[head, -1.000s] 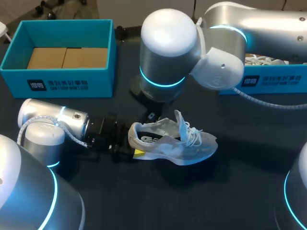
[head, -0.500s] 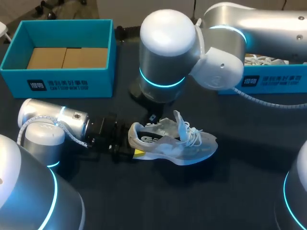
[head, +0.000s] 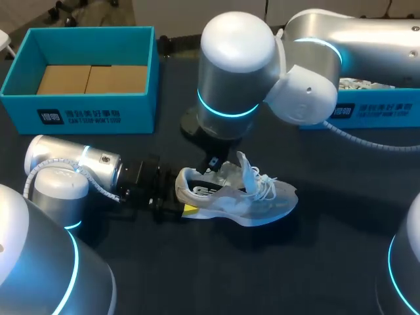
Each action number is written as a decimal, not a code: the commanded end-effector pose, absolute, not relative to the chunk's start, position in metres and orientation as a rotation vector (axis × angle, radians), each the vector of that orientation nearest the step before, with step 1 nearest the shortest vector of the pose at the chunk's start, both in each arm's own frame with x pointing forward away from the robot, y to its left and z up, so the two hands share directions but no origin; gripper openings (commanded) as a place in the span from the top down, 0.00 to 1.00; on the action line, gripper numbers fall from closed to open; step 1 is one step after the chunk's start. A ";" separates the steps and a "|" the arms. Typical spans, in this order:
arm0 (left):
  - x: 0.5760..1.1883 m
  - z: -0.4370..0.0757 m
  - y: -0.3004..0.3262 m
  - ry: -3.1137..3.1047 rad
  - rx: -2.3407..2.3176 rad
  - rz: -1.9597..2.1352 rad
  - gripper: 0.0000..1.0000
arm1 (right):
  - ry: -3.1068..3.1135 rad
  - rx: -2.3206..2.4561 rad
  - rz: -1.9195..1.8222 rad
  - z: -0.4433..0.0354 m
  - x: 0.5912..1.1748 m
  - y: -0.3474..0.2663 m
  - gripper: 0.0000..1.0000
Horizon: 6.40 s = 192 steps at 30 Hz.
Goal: Take the shoe out of the shoebox, open the shoe tongue, remove and reinsert the insole, then place the shoe into the shoebox
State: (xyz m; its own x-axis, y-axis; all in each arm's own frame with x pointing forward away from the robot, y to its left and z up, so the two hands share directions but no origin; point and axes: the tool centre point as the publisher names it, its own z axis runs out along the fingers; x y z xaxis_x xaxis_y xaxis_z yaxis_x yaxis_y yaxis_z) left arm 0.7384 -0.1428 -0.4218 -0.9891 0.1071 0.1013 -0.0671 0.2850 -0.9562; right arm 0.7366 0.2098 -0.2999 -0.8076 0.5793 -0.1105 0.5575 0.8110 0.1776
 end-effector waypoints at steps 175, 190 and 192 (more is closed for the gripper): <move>0.738 -0.423 -0.142 -2.400 -0.036 1.796 1.00 | 3.344 0.509 0.335 -0.310 0.756 0.244 1.00; 0.738 -0.423 -0.142 -2.400 -0.036 1.796 1.00 | 3.374 0.448 0.322 -0.304 0.757 0.251 0.93; 0.738 -0.423 -0.142 -2.400 -0.036 1.796 1.00 | 3.376 0.449 0.322 -0.303 0.757 0.250 0.69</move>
